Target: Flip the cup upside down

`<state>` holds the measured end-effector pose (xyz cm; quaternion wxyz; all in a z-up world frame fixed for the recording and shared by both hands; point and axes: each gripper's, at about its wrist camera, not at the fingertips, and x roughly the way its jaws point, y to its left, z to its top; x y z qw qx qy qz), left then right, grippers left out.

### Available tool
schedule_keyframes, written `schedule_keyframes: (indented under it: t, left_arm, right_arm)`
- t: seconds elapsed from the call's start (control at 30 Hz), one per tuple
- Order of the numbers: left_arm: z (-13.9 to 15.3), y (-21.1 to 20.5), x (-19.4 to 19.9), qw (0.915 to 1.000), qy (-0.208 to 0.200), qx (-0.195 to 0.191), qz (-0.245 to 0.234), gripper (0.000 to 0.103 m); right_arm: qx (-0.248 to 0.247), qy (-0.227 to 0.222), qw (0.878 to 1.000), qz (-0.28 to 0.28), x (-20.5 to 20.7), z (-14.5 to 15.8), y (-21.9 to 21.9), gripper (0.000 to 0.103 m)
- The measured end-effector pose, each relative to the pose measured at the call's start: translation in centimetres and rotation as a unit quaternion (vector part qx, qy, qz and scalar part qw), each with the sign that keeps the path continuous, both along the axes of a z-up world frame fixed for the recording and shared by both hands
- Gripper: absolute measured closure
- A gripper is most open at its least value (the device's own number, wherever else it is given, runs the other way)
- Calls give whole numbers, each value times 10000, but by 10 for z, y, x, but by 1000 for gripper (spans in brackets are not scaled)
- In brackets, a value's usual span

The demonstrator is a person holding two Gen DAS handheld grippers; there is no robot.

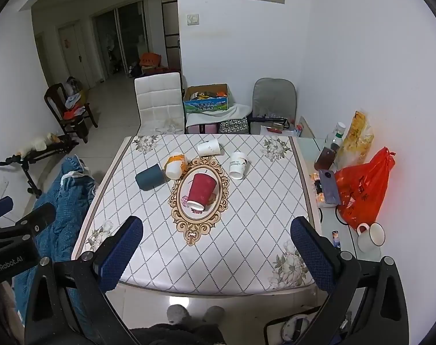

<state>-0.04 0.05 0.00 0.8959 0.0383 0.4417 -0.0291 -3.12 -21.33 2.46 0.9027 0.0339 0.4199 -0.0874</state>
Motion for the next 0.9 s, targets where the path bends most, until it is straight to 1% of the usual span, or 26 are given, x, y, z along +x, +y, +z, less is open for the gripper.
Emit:
schedule_keyframes:
  t: [0.27, 0.57, 0.7, 0.87, 0.9]
  left_arm:
    - [9, 0, 2, 10000, -36, 22, -13, 0]
    - [9, 1, -2, 10000, -76, 24, 15, 0]
    - [10, 1, -2, 10000, -85, 15, 15, 0]
    - [12, 1, -1, 10000, -84, 18, 14, 0]
    - [13, 1, -1, 10000, -80, 22, 9, 0]
  right_arm:
    - [16, 8, 10000, -34, -4, 3, 1, 0]
    - [29, 24, 10000, -6, -5, 0, 1, 0]
    - [22, 2, 10000, 11, -9, 6, 9, 0]
    - [52, 16, 10000, 19, -7, 5, 10, 0]
    - [66, 0, 10000, 15, -12, 6, 8, 0]
